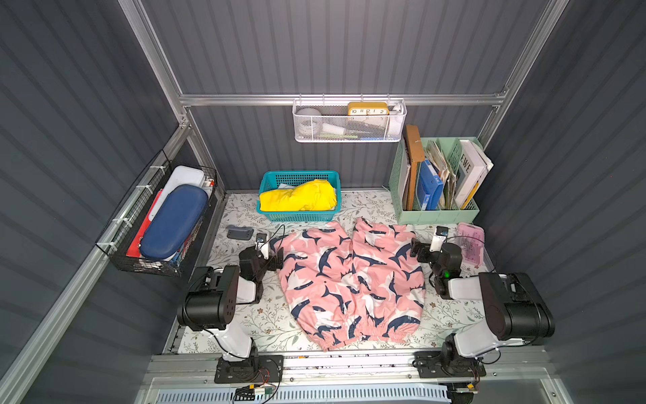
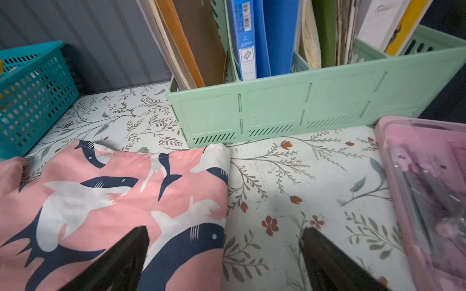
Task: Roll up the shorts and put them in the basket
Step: Fold the shorts at the center of the board.
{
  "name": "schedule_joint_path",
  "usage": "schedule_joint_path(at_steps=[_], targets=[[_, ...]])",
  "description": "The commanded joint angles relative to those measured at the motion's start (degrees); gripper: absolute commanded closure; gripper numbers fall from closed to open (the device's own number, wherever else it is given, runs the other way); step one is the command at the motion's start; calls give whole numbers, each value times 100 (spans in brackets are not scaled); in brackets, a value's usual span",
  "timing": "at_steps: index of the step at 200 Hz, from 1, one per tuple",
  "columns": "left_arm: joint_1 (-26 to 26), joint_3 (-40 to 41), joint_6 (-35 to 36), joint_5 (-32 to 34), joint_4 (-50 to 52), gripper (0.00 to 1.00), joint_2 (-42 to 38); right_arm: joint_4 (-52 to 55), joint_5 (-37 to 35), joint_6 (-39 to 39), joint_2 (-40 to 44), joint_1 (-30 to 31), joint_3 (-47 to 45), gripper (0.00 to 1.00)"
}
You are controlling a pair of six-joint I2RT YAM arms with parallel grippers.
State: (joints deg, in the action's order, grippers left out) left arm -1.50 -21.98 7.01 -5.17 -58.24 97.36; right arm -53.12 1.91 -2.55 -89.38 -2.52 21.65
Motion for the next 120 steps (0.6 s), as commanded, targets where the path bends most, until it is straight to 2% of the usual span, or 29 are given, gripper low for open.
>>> schedule_joint_path(at_steps=[1,91,120], targets=[[27,-35,-104,-87,9,0,2,-58,-77,-44,-26,-2,50,1],[26,-64,-87,-148,42,0,11,-5,-25,-17,-52,-2,90,1],[22,-35,-105,-75,6,0,-6,-57,-29,-15,-34,-11,51,5]])
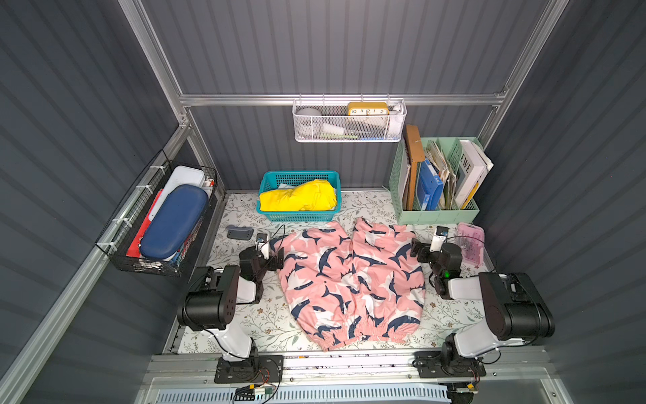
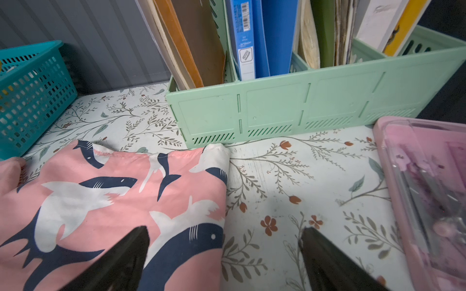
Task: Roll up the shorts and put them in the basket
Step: Fold the shorts at the center of the board.
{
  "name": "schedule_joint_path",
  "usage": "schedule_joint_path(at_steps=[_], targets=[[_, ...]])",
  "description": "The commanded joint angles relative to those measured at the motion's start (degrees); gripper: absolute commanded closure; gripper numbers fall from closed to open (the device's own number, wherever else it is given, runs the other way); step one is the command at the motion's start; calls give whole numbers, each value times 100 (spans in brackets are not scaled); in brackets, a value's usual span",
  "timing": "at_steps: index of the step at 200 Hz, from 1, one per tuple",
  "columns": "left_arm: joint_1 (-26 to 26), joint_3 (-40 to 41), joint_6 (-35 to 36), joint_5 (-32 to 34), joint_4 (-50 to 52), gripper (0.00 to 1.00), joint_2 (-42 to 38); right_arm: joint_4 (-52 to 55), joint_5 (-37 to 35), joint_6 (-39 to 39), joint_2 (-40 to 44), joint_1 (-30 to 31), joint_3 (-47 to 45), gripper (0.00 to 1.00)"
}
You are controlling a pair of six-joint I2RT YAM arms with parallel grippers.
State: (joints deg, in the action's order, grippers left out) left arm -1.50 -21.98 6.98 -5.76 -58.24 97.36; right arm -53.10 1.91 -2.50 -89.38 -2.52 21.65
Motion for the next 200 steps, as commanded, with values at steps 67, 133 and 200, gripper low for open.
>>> schedule_joint_path(at_steps=[67,133,200], targets=[[-437,-961,-257,294,2379,0,-1704,2182,-1155,-583,877,10,740,5],[-2514,-2107,464,219,4505,0,-2481,5841,-399,-890,755,6,2544,8],[-4193,-3272,756,383,5991,0,-1635,7000,314,-1045,-224,-27,3554,14]])
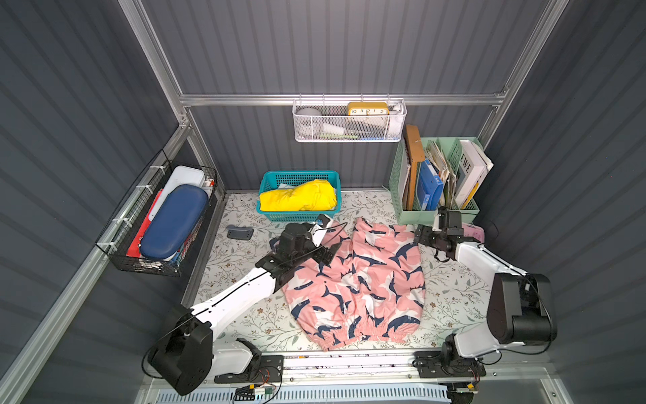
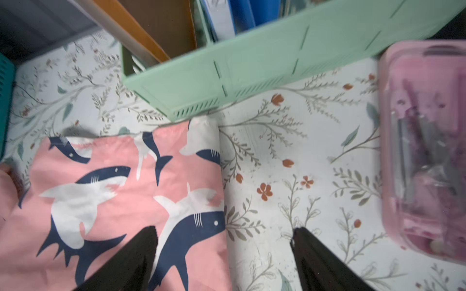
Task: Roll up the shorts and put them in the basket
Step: Fold the shorts at the center of the board.
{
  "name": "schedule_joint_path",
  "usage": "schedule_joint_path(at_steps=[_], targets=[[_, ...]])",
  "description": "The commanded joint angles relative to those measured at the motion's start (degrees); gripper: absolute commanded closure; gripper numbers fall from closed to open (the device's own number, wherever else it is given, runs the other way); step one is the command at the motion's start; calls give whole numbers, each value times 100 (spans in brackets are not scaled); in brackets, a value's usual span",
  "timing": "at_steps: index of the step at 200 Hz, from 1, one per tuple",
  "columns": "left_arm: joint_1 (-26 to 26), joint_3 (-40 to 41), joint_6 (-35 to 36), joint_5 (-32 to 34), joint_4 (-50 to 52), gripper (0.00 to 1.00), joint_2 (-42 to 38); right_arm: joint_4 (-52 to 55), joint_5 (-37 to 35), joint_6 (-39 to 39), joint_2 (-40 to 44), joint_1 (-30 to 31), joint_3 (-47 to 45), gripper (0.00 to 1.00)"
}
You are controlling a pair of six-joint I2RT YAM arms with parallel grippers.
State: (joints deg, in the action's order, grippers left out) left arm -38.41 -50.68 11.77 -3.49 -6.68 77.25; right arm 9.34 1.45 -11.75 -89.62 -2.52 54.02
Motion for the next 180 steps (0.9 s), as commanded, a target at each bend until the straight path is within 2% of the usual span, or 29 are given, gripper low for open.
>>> schedule_joint_path(at_steps=[1,36,72,110,137,163,168,180], targets=[[-536,-423,284,160,848,0,395,772,367,-123,-215,-23,327,14],[-1170,-735,283,40,834,0,964,918,673,-96,-424,-45,494,16],[-1301,-917,114,-351,1048,2,1695,1408,912,-48,-842,-44,890,23],[-1305,-640,-120,-344,860,23,2164,1421,1007,-142,-1058,-38,982,29],[-1290,-507,-245,-244,681,31,2312,1635,1079,-88,-1279,-29,1171,33],[-1159,-441,-331,-205,703,58,2515,1757,1208,-94,-1447,10,1267,38],[-1123,-427,-358,-186,703,63,2546,1818,1436,-92,-1487,30,1299,39],[-975,-334,-480,-178,691,65,2582,1890,1463,-64,-1564,83,1363,43]])
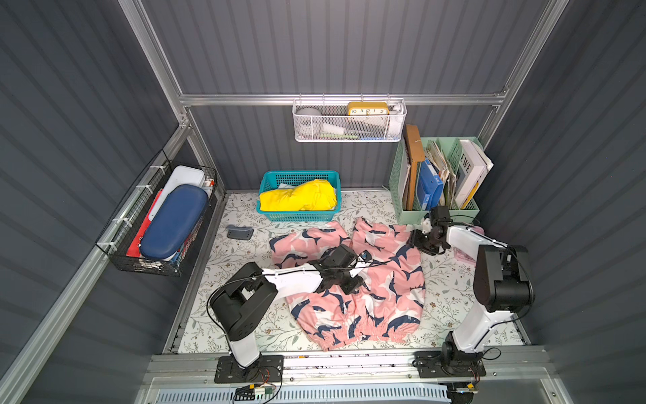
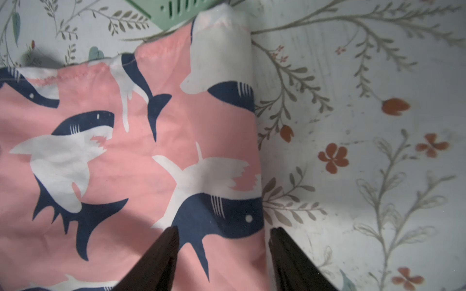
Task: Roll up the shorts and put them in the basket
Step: Fold the shorts at the center of the board.
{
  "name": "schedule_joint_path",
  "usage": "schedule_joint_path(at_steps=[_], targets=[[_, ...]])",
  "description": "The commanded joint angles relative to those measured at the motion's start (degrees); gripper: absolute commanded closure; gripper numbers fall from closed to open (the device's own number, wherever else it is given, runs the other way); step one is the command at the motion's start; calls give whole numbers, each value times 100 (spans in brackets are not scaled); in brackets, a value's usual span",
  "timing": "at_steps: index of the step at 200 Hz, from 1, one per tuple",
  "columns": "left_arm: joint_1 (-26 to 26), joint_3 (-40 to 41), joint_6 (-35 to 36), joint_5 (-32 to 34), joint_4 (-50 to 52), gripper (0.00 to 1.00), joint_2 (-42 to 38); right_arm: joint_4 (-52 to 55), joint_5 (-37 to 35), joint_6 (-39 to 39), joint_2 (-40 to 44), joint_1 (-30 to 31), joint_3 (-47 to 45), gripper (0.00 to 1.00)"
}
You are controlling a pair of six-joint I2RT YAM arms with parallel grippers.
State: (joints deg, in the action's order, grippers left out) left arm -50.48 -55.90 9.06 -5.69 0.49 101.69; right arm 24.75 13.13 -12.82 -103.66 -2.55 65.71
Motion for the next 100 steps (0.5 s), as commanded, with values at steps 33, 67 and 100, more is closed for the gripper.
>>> schedule_joint_path(at_steps=[33,67,100], targets=[[919,685,-513,-141,-203,65,-19,281,409,-37,-303,114,244,52],[1236,827,-542,-73,-157,62,-13,280,602,-114,-502,173,393,62],[1389,602,-649,71,-67,62,294,165,736,-233,-530,219,425,67]])
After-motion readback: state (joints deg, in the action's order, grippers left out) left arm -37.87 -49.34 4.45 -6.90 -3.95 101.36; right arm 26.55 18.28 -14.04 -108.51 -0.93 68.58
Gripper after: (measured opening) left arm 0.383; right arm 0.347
